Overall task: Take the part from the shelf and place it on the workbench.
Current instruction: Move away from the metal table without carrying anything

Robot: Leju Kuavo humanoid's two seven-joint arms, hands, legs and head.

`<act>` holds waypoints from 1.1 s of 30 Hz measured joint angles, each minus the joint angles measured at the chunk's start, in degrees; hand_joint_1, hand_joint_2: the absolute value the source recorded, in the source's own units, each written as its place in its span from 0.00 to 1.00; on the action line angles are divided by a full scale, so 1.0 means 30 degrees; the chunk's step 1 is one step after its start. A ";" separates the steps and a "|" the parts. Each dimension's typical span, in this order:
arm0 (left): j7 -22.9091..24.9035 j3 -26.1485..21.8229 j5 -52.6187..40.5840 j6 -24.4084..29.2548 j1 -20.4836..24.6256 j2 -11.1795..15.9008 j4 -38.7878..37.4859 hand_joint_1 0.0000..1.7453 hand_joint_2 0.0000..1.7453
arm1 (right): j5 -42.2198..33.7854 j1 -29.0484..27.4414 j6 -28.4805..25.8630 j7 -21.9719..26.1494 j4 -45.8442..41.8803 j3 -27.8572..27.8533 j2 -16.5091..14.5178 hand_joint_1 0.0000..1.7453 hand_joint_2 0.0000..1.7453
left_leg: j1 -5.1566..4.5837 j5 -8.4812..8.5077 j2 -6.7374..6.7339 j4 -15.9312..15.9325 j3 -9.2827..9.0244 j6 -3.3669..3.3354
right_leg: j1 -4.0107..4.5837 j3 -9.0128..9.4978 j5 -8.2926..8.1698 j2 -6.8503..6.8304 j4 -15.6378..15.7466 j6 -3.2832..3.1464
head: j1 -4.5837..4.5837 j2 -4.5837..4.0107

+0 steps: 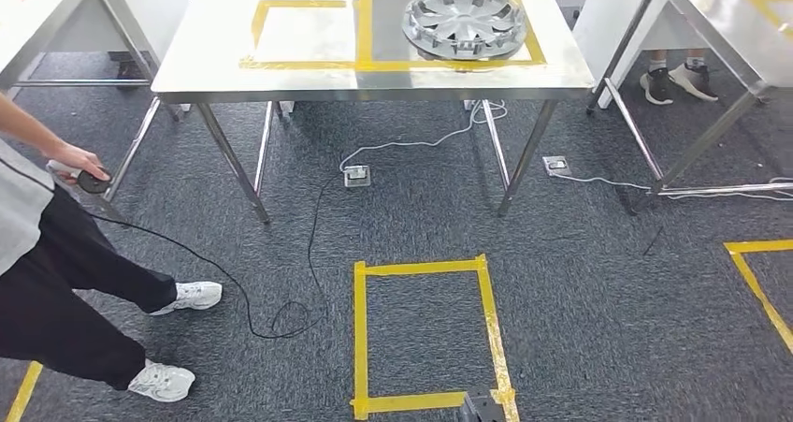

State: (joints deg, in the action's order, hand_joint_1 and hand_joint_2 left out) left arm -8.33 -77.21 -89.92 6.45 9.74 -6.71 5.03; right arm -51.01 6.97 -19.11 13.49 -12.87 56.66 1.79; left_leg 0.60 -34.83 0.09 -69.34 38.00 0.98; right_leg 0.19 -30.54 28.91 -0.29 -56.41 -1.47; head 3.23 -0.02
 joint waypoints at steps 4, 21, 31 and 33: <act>0.0075 -0.0027 0.0000 -0.0005 -0.0065 0.0082 0.0000 0.00 0.00 | 0.0002 -0.0054 0.0027 0.0000 0.0000 0.0005 -0.0036 0.00 0.00 | 0.0069 0.0599 -0.0034 -0.0873 0.0545 0.0184 | -0.0029 0.0285 0.0444 0.0020 -0.0056 0.0128 | -0.0363 0.0000; -0.0080 -0.0078 0.0000 -0.0036 -0.0235 0.0096 -0.0002 0.00 0.00 | -0.0005 -0.0274 0.0078 0.0007 0.0004 0.0025 -0.0016 0.00 0.00 | -0.0029 -0.0955 -0.0254 0.4569 -0.5979 -0.0819 | 0.0159 -0.3839 0.0488 0.0152 -0.3045 0.0529 | 0.0304 0.0000; -0.0120 -0.0076 -0.0007 0.0000 0.0053 -0.0013 -0.0036 0.00 0.00 | -0.0089 -0.0099 0.0051 0.0036 0.0000 0.0031 0.0009 0.00 0.00 | 0.0131 -0.1261 0.0071 -0.0731 -0.2983 0.0096 | 0.0269 -0.1374 -0.1396 0.0239 0.0016 -0.0405 | 0.0065 0.0000; -0.0175 -0.0076 -0.0007 0.0009 -0.0070 0.0046 -0.0036 0.00 0.00 | -0.0117 -0.0204 0.0067 0.0036 0.0002 0.0033 -0.0033 0.00 0.00 | 0.0163 -0.2972 0.0043 -0.0873 -0.1741 0.0253 | 0.0102 -0.0539 -0.0847 0.0285 0.0153 -0.0243 | -0.0055 0.0000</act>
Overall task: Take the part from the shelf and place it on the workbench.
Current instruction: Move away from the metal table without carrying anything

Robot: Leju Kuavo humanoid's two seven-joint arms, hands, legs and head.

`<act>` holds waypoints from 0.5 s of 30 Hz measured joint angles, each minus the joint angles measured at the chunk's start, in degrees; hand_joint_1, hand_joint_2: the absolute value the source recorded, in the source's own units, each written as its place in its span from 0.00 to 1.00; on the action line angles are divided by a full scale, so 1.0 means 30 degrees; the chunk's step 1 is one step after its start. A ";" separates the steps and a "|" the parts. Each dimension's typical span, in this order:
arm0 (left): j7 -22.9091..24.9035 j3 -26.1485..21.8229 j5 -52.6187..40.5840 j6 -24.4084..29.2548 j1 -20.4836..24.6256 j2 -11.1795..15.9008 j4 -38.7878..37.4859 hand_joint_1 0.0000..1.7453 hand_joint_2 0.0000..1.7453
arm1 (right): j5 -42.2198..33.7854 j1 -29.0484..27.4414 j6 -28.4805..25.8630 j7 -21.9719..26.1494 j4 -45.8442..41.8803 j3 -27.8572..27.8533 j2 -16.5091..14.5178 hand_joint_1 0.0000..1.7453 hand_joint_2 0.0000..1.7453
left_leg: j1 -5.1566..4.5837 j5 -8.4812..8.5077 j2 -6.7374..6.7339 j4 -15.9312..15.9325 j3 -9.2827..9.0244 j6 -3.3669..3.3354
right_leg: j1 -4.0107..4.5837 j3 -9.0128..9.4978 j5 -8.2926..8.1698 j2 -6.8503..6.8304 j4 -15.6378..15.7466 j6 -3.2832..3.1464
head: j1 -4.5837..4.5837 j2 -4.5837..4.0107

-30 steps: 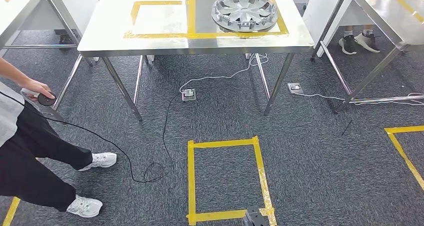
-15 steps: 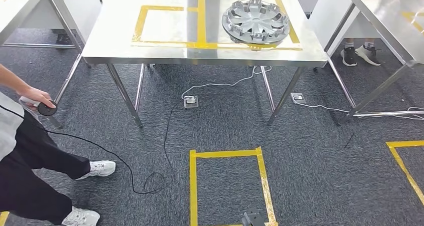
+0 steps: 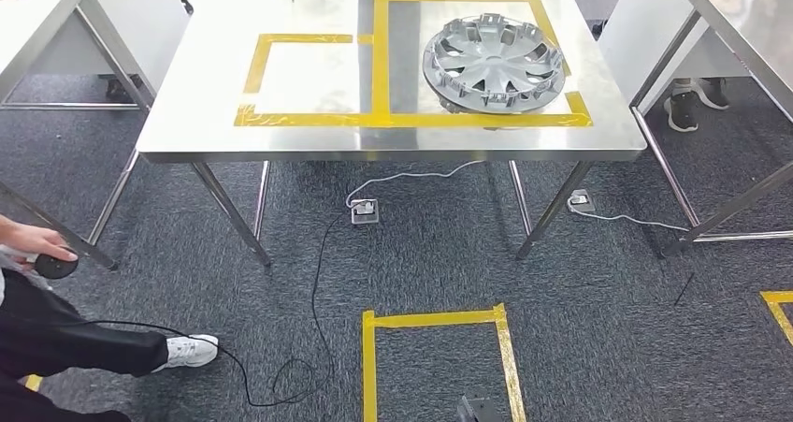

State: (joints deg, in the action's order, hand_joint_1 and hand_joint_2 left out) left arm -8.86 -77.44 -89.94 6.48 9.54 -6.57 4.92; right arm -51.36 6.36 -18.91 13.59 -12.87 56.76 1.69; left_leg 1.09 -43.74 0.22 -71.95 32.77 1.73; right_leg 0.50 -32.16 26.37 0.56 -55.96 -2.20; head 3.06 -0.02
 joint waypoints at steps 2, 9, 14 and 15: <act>-0.0086 0.0000 0.0000 0.0005 -0.0060 0.0058 0.0000 0.00 0.00 | -0.0016 -0.0041 0.0011 0.0000 0.0004 -0.0004 -0.0005 0.00 0.00 | 0.0082 0.0367 -0.0060 0.1254 0.0631 0.0209 | -0.0188 0.0763 0.0603 0.0062 -0.0017 0.0244 | -0.0155 0.0000; -0.0231 0.0000 -0.0002 -0.0016 -0.0107 0.0075 -0.0007 0.00 0.00 | -0.0057 -0.0031 0.0009 -0.0007 0.0005 0.0002 0.0013 0.00 0.00 | 0.0158 0.5194 -0.0158 0.3840 0.0813 -0.0444 | -0.0332 0.1462 0.2015 0.0060 -0.0595 0.1095 | -0.0448 0.0000; -0.0477 0.0000 0.0000 -0.0044 -0.0010 0.0086 0.0000 0.00 0.00 | -0.0060 0.0130 0.0064 -0.0011 -0.0002 0.0000 -0.0009 0.00 0.00 | 0.0191 0.4868 -0.0200 0.3974 0.0357 -0.0805 | -0.0392 -0.1092 0.3998 -0.0092 -0.5446 0.1426 | 0.0155 0.0000; -0.0479 0.0000 0.0000 -0.0046 -0.0012 0.0087 -0.0002 0.00 0.00 | -0.0060 0.0124 0.0086 -0.0024 0.0000 0.0000 -0.0007 0.00 0.00 | 0.0176 0.4782 -0.0205 0.3974 0.0268 -0.0823 | -0.0392 -0.1606 0.3930 -0.0092 -0.6064 0.1408 | 0.0253 0.0000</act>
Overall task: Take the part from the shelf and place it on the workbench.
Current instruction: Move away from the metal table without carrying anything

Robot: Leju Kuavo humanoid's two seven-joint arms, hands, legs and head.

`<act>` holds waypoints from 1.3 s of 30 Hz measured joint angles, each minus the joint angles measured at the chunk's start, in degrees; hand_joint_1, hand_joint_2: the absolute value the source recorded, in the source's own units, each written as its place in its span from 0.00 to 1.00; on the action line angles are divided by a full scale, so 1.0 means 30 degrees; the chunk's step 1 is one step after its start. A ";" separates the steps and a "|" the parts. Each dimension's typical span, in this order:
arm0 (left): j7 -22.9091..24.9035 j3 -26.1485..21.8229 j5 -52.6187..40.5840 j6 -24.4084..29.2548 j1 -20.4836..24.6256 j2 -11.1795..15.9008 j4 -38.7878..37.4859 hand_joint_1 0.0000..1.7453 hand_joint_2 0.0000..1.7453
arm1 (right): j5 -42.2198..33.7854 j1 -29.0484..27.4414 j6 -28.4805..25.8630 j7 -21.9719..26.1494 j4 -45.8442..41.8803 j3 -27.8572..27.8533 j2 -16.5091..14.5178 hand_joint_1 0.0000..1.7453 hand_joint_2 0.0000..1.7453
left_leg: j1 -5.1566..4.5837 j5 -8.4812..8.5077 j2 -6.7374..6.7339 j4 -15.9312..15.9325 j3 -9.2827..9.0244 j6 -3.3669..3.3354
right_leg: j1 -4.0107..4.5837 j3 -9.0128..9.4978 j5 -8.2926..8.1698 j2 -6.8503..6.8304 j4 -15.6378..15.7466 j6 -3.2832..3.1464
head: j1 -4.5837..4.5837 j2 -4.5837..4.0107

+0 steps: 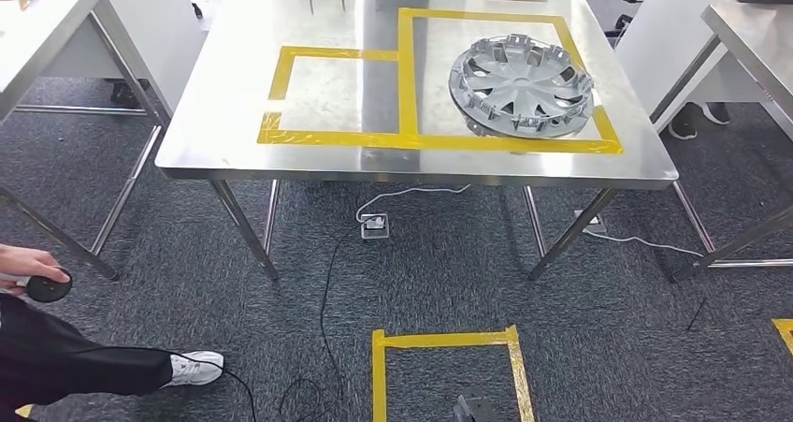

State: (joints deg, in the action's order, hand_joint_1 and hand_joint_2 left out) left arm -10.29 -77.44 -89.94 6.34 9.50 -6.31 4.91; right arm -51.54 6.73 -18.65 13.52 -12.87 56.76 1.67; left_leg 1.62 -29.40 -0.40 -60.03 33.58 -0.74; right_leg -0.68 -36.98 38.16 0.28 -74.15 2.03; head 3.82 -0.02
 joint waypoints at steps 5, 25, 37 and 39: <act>0.0029 0.0000 0.0000 0.0004 0.0044 -0.0017 -0.0002 0.00 0.00 | -0.0042 0.0045 0.0026 -0.0044 0.0005 0.0000 0.0040 0.00 0.00 | -0.0063 -0.0368 0.0096 0.0060 -0.0534 0.0240 | 0.0166 0.1163 -0.3233 -0.0003 0.4248 -0.0503 | 0.0351 0.0000; 0.0182 -0.0031 0.0000 0.0344 0.0080 0.0195 -0.0020 0.00 0.00 | 0.0096 0.0076 0.0445 -0.0929 0.0014 0.0035 0.0268 0.00 0.00 | -0.0292 0.0086 0.0205 0.0413 -0.0421 0.0008 | 0.0451 0.1915 -0.2838 0.0018 0.5339 -0.0552 | -0.0601 0.0000; 0.0013 -0.0291 0.0029 0.0348 0.0108 0.0111 -0.0020 0.00 0.00 | -0.0099 0.0144 0.0361 -0.0892 0.0015 0.0046 0.0415 0.00 0.00 | -0.0257 0.0632 0.0110 0.0446 -0.0019 0.0247 | 0.0146 0.2877 -0.2547 0.0019 0.5736 -0.0326 | 0.0333 0.0000; 0.0009 -0.0295 0.0029 0.0350 0.0101 0.0104 -0.0020 0.00 0.00 | -0.0126 0.0114 0.0339 -0.0847 0.0009 0.0046 0.0399 0.00 0.00 | -0.0226 0.0799 0.0100 0.0487 0.0087 0.0527 | 0.0204 0.2797 -0.2675 0.0020 0.5864 -0.0529 | 0.0268 0.0000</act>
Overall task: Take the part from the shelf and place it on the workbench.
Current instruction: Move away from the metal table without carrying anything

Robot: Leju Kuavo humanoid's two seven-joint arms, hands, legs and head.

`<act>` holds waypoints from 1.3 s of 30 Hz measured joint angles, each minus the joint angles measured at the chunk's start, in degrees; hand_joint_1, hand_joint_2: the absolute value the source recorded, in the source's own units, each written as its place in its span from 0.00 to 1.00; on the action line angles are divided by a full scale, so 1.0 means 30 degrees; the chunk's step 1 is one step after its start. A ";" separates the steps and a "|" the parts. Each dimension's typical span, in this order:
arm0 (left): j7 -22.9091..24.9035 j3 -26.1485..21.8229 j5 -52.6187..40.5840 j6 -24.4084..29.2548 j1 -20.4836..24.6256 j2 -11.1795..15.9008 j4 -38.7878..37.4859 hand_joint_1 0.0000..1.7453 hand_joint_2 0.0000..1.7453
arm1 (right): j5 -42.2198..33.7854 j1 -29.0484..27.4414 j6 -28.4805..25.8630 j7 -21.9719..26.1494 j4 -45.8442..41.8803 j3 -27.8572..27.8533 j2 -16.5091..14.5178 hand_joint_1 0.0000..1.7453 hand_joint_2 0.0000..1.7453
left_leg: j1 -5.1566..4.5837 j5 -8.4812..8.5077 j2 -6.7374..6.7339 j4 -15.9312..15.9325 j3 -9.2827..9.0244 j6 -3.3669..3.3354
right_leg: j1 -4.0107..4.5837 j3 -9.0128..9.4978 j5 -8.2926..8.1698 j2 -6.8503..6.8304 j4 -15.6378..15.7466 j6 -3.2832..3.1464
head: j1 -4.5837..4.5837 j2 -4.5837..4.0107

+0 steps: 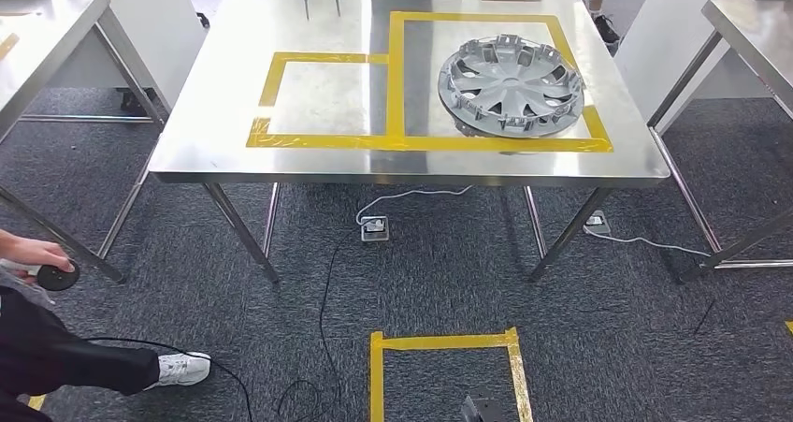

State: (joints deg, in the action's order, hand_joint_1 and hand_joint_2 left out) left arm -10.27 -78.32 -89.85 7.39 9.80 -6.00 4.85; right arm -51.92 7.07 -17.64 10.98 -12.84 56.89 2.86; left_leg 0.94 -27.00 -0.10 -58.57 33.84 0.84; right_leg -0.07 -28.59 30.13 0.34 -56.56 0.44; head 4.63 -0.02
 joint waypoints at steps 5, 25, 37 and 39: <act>0.0000 -0.0004 -0.0004 -0.0004 -0.0010 0.0006 -0.0011 0.00 0.00 | -0.0047 0.0008 -0.0049 0.0186 -0.0004 0.0000 0.0055 0.00 0.00 | 0.0053 -0.2727 -0.0005 -0.3197 0.1130 0.0293 | 0.0023 -0.0551 -0.0663 -0.0163 0.0172 -0.0554 | -0.0576 0.0000; 0.0033 -0.0033 -0.0022 0.0000 0.0092 -0.0029 -0.0029 0.00 0.00 | -0.0096 0.0014 -0.0075 0.0279 -0.0011 0.0013 0.0104 0.00 0.00 | -0.0147 -0.0080 0.0047 0.0309 -0.0091 -0.0844 | -0.0029 -0.1644 0.1392 -0.0078 -0.4235 0.0557 | -0.0197 0.0000; 0.0086 -0.0047 -0.0022 -0.0002 0.0086 -0.0111 -0.0036 0.00 0.00 | -0.0106 0.0042 -0.0157 0.0293 -0.0009 0.0015 0.0122 0.00 0.00 | -0.0032 -0.2131 0.0006 -0.2731 0.1533 0.0146 | 0.0267 0.0423 -0.0599 -0.0185 0.0986 -0.0692 | -0.0539 0.0000; 0.0086 -0.0047 -0.0022 0.0000 0.0087 -0.0109 -0.0036 0.00 0.00 | -0.0106 0.0033 -0.0186 0.0297 -0.0011 0.0015 0.0095 0.00 0.00 | -0.0049 -0.2784 0.0034 -0.4671 0.1763 0.0157 | 0.0341 -0.0215 -0.0975 -0.0232 0.0837 -0.0710 | -0.0786 0.0000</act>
State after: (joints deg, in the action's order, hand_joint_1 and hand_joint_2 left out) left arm -10.01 -78.47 -89.92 7.39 10.06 -6.33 4.74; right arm -52.24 7.17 -18.20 11.87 -12.87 56.94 3.15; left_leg 0.79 -35.35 0.00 -72.58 39.13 1.32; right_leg 0.95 -29.23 27.21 -0.35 -54.05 -1.69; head 2.27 -0.02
